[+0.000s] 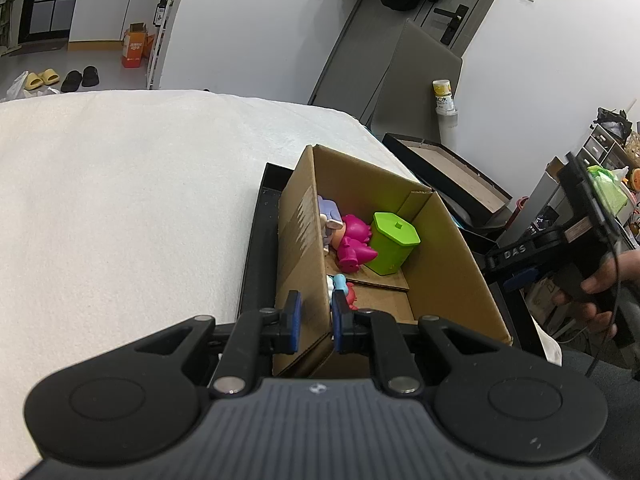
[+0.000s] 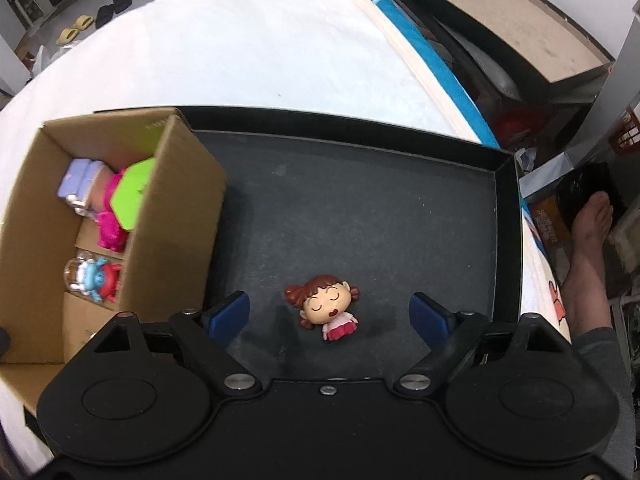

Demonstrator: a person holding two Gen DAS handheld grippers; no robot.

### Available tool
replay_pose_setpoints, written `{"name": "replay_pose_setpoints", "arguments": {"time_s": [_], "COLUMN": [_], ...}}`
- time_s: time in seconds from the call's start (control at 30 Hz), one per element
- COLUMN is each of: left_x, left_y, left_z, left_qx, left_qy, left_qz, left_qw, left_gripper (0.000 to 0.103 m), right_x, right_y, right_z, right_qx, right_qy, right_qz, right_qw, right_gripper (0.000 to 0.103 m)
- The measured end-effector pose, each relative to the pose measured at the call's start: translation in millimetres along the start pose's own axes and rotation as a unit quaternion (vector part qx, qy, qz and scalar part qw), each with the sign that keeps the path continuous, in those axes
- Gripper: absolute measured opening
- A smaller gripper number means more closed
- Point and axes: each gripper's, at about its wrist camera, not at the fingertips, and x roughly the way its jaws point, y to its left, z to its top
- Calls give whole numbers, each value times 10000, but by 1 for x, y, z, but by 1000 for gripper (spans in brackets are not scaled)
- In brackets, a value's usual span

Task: Organize rigid objects
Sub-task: 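Move the right gripper back over the tray to the girl doll, then close the right gripper on the red-haired girl doll, then lift the girl doll with the right gripper and carry it over the box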

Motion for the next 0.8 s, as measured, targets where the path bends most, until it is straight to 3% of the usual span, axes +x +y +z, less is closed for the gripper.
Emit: {"name": "replay_pose_setpoints", "arguments": {"time_s": [0.53,0.57,0.7,0.8], "left_x": [1,1,1,2], "left_y": [0,0,-1,-1], "left_z": [0,0,0,0], "left_qx": [12,10,24,34], "left_qy": [0,1,5,7], "left_qz": [10,9,18,24], "left_qw": [10000,10000,10000,10000], "left_gripper": [14,14,15,14], "right_x": [35,36,39,35], "right_y": [3,3,1,5], "right_z": [-3,-3,-6,-6], "right_qx": [17,26,93,-57], "right_qy": [158,159,236,242], "right_qz": [-52,-72,14,-74], "right_qw": [9999,9998,9997,9997], "right_gripper": [86,81,45,43]}}
